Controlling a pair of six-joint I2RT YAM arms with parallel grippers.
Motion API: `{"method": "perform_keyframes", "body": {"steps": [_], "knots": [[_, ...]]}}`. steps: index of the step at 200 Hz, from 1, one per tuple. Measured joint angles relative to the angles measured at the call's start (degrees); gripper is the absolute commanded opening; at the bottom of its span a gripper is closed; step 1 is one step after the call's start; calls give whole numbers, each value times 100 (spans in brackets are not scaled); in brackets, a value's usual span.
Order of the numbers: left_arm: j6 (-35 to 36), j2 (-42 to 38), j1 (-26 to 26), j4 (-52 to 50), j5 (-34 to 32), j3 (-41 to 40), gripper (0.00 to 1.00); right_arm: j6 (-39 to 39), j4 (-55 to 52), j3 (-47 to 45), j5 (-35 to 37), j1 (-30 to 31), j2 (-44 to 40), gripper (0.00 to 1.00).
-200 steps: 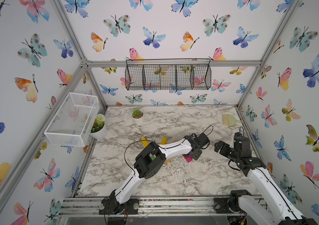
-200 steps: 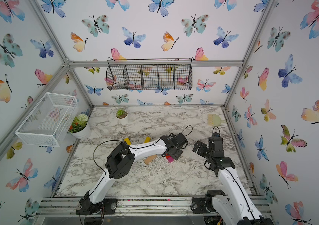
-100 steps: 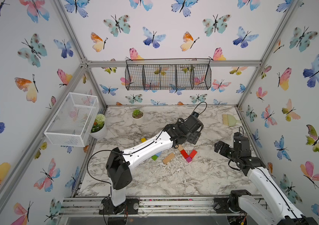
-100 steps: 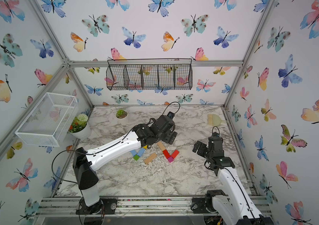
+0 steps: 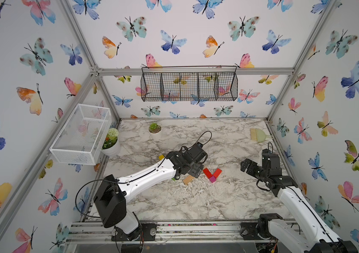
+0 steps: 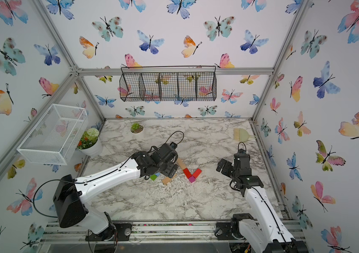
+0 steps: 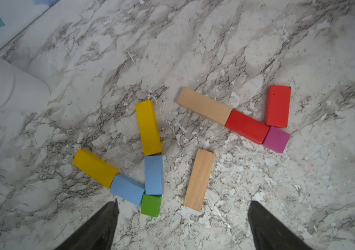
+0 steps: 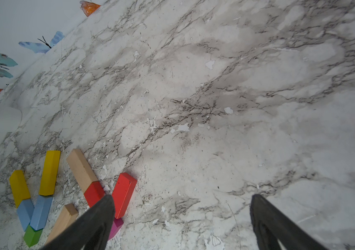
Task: Assemble the letter v with building blocks
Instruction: Pick up the building block from the center of the board.
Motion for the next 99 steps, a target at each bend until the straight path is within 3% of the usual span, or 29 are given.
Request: {"method": "perform_keyframes", "body": {"steps": [99], "knots": [[-22, -7, 289, 708, 634, -1012, 94, -42, 2, -20, -20, 0, 72, 100]]}}
